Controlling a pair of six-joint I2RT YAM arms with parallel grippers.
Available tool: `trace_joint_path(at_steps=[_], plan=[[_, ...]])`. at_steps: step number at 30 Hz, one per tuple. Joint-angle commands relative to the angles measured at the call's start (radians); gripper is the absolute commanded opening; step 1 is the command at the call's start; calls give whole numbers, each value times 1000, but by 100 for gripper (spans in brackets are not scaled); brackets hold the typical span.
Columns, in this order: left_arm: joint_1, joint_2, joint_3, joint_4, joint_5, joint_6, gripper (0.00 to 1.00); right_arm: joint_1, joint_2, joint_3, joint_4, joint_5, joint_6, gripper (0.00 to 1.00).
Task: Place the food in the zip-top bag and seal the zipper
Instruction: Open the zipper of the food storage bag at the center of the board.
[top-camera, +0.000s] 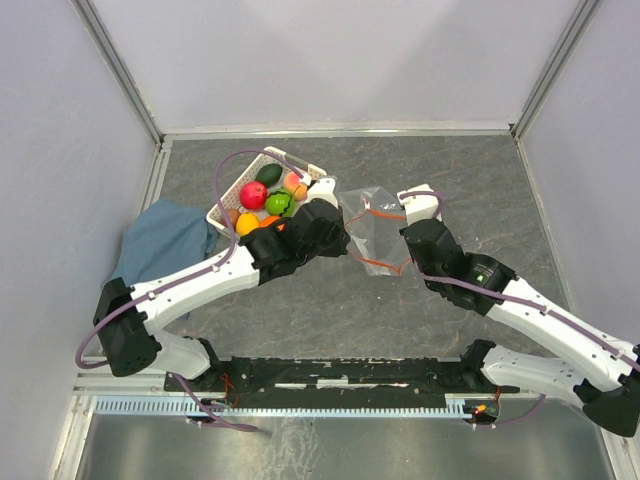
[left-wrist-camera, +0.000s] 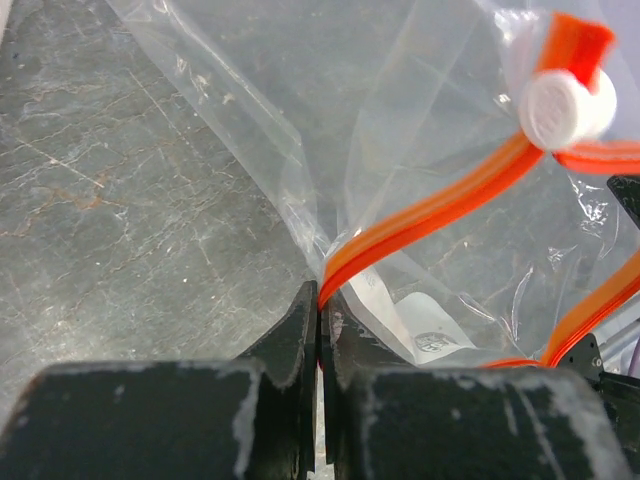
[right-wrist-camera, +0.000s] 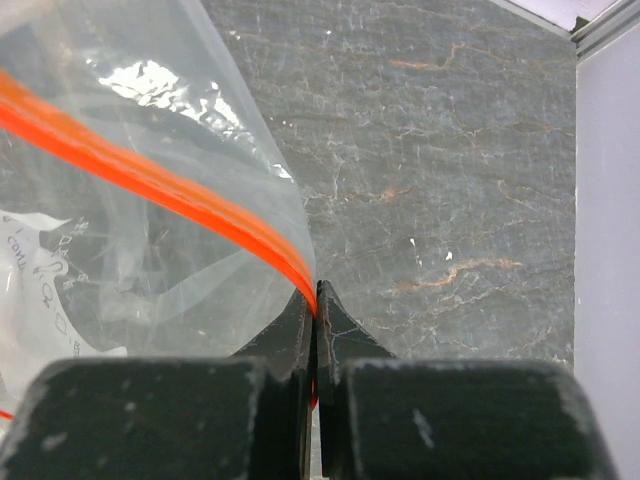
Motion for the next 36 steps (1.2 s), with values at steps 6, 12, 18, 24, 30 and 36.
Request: trace_joint_path(at_steps=[6, 12, 18, 24, 30, 36], plan=[[1, 178, 190, 96, 134, 122, 3, -4, 101, 136, -146, 36, -12, 2], [57, 180, 114, 272, 212, 69, 12, -11, 152, 194, -200, 53, 9, 2], [168, 195, 42, 384, 367, -13, 14, -42, 189, 220, -205, 31, 10, 2], [216, 185, -2, 413, 441, -17, 28, -73, 251, 257, -202, 12, 9, 2], [252, 159, -27, 450, 500, -34, 47, -75, 353, 340, -215, 20, -4, 2], [287, 114, -39, 473, 518, -42, 62, -78, 431, 441, -272, 56, -49, 2]])
